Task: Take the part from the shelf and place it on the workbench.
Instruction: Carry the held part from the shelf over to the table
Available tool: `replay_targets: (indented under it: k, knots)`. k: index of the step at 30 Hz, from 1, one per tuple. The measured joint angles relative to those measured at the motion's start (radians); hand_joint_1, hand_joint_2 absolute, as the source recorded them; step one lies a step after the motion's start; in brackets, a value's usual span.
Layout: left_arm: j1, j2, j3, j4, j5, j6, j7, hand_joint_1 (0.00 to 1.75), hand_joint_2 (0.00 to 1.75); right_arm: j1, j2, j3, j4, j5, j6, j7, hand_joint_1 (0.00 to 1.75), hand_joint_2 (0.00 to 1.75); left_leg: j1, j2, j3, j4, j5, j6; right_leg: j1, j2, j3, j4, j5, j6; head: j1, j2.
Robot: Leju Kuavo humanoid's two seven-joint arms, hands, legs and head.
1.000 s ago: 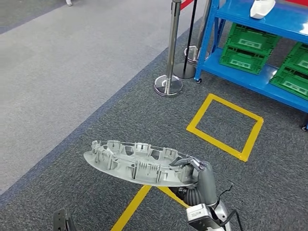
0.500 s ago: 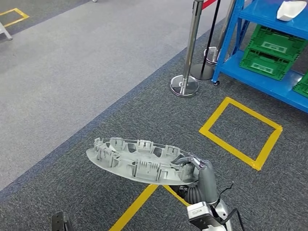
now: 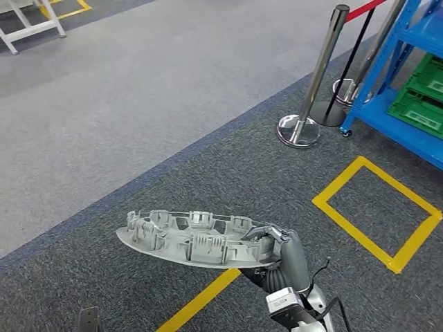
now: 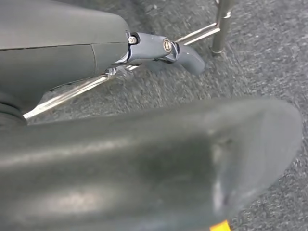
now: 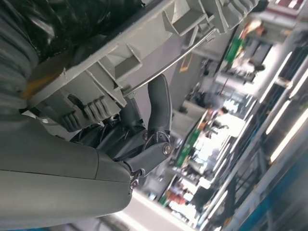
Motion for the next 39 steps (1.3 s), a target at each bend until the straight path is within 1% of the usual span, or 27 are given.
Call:
replay_targets:
  k: [2,4,6,8,9,10,11,12,13,15,17,19,20,21,23,24,25,26,27,29,30,31,32,34,36,38,39]
  knots:
    - [-0.016,-0.012,-0.007,0.0,0.005,0.017,0.017,0.0,0.0,-0.015,0.002,0.006,0.006,-0.001,0.009,0.003,1.75,1.75,0.002,-0.018,-0.015,0.01,0.002,-0.011,-0.001,0.02,0.016,-0.029,-0.003,-0.006,-0.001,0.0]
    - [-0.03,-0.018,-0.011,0.001,0.011,0.022,0.034,0.0,0.0,-0.028,0.004,0.014,0.013,-0.003,0.016,0.005,1.75,1.75,0.006,-0.027,-0.022,0.013,0.005,-0.022,0.001,0.004,0.02,-0.033,-0.001,-0.017,-0.001,0.0]
    - [-0.043,-0.018,-0.017,0.001,0.015,0.022,0.048,0.0,0.0,-0.04,0.006,0.02,0.019,-0.007,0.02,0.005,1.75,1.75,0.006,0.004,-0.041,0.055,-0.019,-0.033,0.0,-0.016,0.028,-0.041,0.002,-0.03,-0.008,0.0]
    - [-0.056,-0.018,-0.024,0.002,0.016,0.021,0.055,0.0,0.0,-0.048,0.007,0.024,0.022,-0.011,0.021,0.004,1.75,1.75,0.007,0.049,-0.097,0.17,-0.071,-0.043,0.002,-0.04,0.035,-0.045,0.001,-0.039,-0.017,0.0]
    - [-0.061,-0.018,-0.027,0.002,0.017,0.02,0.058,0.0,0.0,-0.05,0.007,0.024,0.024,-0.013,0.022,0.003,1.75,1.75,0.008,0.058,-0.128,0.232,-0.093,-0.046,0.003,-0.052,0.036,-0.045,-0.001,-0.042,-0.018,0.0]
    - [-0.063,-0.017,-0.028,0.002,0.019,0.018,0.061,0.0,0.0,-0.052,0.007,0.025,0.026,-0.015,0.023,0.003,1.75,1.75,0.01,0.063,-0.149,0.273,-0.102,-0.047,0.004,-0.063,0.037,-0.045,-0.002,-0.043,-0.018,0.0]
    - [-0.062,-0.014,-0.029,0.003,0.021,0.015,0.063,0.0,0.0,-0.053,0.007,0.025,0.028,-0.017,0.024,0.002,1.75,1.75,0.01,0.064,-0.154,0.279,-0.093,-0.047,0.005,-0.073,0.038,-0.045,-0.004,-0.044,-0.018,0.0]
    - [-0.062,-0.011,-0.029,0.004,0.024,0.01,0.065,0.0,0.0,-0.054,0.007,0.026,0.031,-0.02,0.025,0.0,1.75,1.75,0.01,0.067,-0.139,0.246,-0.066,-0.044,0.006,-0.082,0.041,-0.045,-0.005,-0.044,-0.018,0.0]
    - [-0.061,-0.006,-0.029,0.004,0.027,0.006,0.066,0.0,0.0,-0.056,0.007,0.028,0.032,-0.021,0.025,-0.001,1.75,1.75,0.008,0.073,-0.109,0.185,-0.031,-0.039,0.007,-0.09,0.043,-0.045,-0.007,-0.043,-0.019,0.0]
    - [-0.061,0.005,-0.029,0.005,0.031,-0.004,0.066,0.0,0.0,-0.061,0.007,0.03,0.034,-0.023,0.025,-0.004,1.75,1.75,-0.003,0.103,-0.046,0.059,0.016,-0.023,0.011,-0.103,0.047,-0.045,-0.012,-0.038,-0.018,0.0]
    - [-0.059,0.014,-0.029,0.006,0.032,-0.012,0.064,0.0,0.0,-0.064,0.007,0.03,0.036,-0.026,0.025,-0.006,1.75,1.75,-0.013,0.122,-0.024,0.009,0.016,-0.011,0.015,-0.117,0.047,-0.047,-0.014,-0.029,-0.018,0.0]
    - [-0.051,0.022,-0.029,0.008,0.032,-0.017,0.062,0.0,0.0,-0.065,0.007,0.03,0.037,-0.027,0.025,-0.006,1.75,1.75,-0.012,0.11,-0.022,-0.003,0.017,-0.004,0.016,-0.128,0.048,-0.05,-0.018,-0.018,-0.018,0.0]
    - [-0.047,0.025,-0.029,0.009,0.032,-0.018,0.061,0.0,0.0,-0.065,0.007,0.03,0.037,-0.027,0.025,-0.007,1.75,1.75,-0.009,0.102,-0.018,-0.01,0.02,0.001,0.015,-0.119,0.046,-0.044,-0.026,-0.014,-0.017,0.0]
    - [-0.044,0.027,-0.029,0.009,0.032,-0.018,0.06,0.0,0.0,-0.066,0.007,0.03,0.038,-0.028,0.025,-0.007,1.75,1.75,-0.006,0.095,-0.013,-0.018,0.023,0.006,0.014,-0.103,0.036,-0.021,-0.043,-0.011,-0.016,0.0]
    - [-0.043,0.029,-0.029,0.011,0.032,-0.02,0.059,0.0,0.0,-0.066,0.007,0.03,0.039,-0.029,0.025,-0.009,1.75,1.75,-0.003,0.079,-0.009,-0.024,0.026,0.013,0.013,-0.064,-0.017,0.087,-0.096,-0.008,-0.011,0.0]
    - [-0.043,0.029,-0.029,0.012,0.032,-0.021,0.059,0.0,0.0,-0.066,0.007,0.03,0.041,-0.03,0.025,-0.009,1.75,1.75,-0.004,0.07,-0.009,-0.023,0.026,0.015,0.014,-0.055,-0.053,0.154,-0.12,-0.007,-0.01,0.0]
    - [-0.043,0.029,-0.029,0.013,0.032,-0.021,0.059,0.0,0.0,-0.065,0.006,0.03,0.043,-0.03,0.025,-0.01,1.75,1.75,-0.004,0.06,-0.008,-0.023,0.026,0.015,0.013,-0.051,-0.082,0.204,-0.13,-0.005,-0.008,0.0]
    - [-0.041,0.03,-0.03,0.014,0.032,-0.022,0.059,0.0,0.0,-0.064,0.006,0.03,0.045,-0.03,0.024,-0.009,1.75,1.75,-0.003,0.05,-0.008,-0.022,0.025,0.015,0.013,-0.05,-0.098,0.222,-0.122,-0.004,-0.008,0.0]
    - [-0.04,0.03,-0.03,0.015,0.032,-0.023,0.059,0.0,0.0,-0.063,0.006,0.031,0.046,-0.03,0.024,-0.009,1.75,1.75,-0.002,0.039,-0.008,-0.02,0.024,0.014,0.012,-0.049,-0.096,0.2,-0.094,-0.003,-0.008,0.0]
    - [-0.039,0.031,-0.03,0.017,0.031,-0.026,0.059,0.0,0.0,-0.062,0.006,0.031,0.047,-0.031,0.024,-0.01,1.75,1.75,0.001,0.018,-0.008,-0.011,0.018,0.006,0.007,-0.031,-0.047,0.08,-0.022,-0.001,-0.008,0.0]
    - [-0.039,0.031,-0.03,0.017,0.029,-0.028,0.059,0.0,0.0,-0.062,0.006,0.031,0.048,-0.032,0.024,-0.01,1.75,1.75,0.001,0.008,-0.011,-0.002,0.014,0.001,0.004,-0.014,-0.019,0.02,0.0,-0.001,-0.007,0.0]
    - [-0.039,0.031,-0.031,0.017,0.028,-0.029,0.059,0.0,0.0,-0.062,0.006,0.031,0.047,-0.033,0.024,-0.011,1.75,1.75,0.001,0.0,-0.015,0.004,0.011,-0.005,0.002,0.0,0.0,-0.016,0.009,-0.003,-0.007,0.0]
    - [-0.038,0.032,-0.032,0.017,0.026,-0.03,0.058,0.0,0.0,-0.061,0.006,0.031,0.047,-0.034,0.024,-0.012,1.75,1.75,0.001,-0.007,-0.02,0.008,0.011,-0.01,0.002,0.01,0.008,-0.028,0.006,-0.006,-0.006,0.0]
    - [-0.034,0.033,-0.033,0.018,0.024,-0.031,0.057,0.0,0.0,-0.059,0.006,0.03,0.047,-0.036,0.024,-0.013,1.75,1.75,0.003,-0.02,-0.025,0.011,0.012,-0.019,0.003,0.0,0.011,-0.031,0.007,-0.017,-0.006,0.0]
    - [-0.031,0.035,-0.035,0.019,0.022,-0.032,0.056,0.0,0.0,-0.059,0.006,0.028,0.047,-0.036,0.023,-0.013,1.75,1.75,0.003,0.002,-0.039,0.044,-0.006,-0.028,0.002,-0.016,0.016,-0.035,0.007,-0.03,-0.011,0.0]
    - [-0.033,0.036,-0.038,0.019,0.021,-0.034,0.054,0.0,0.0,-0.059,0.006,0.026,0.047,-0.037,0.023,-0.013,1.75,1.75,0.003,0.044,-0.084,0.144,-0.059,-0.038,0.003,-0.037,0.022,-0.037,0.006,-0.04,-0.018,0.0]
    - [-0.034,0.035,-0.041,0.019,0.02,-0.035,0.053,0.0,0.0,-0.059,0.006,0.025,0.047,-0.037,0.023,-0.013,1.75,1.75,0.005,0.056,-0.114,0.209,-0.088,-0.041,0.005,-0.048,0.023,-0.037,0.004,-0.043,-0.021,0.0]
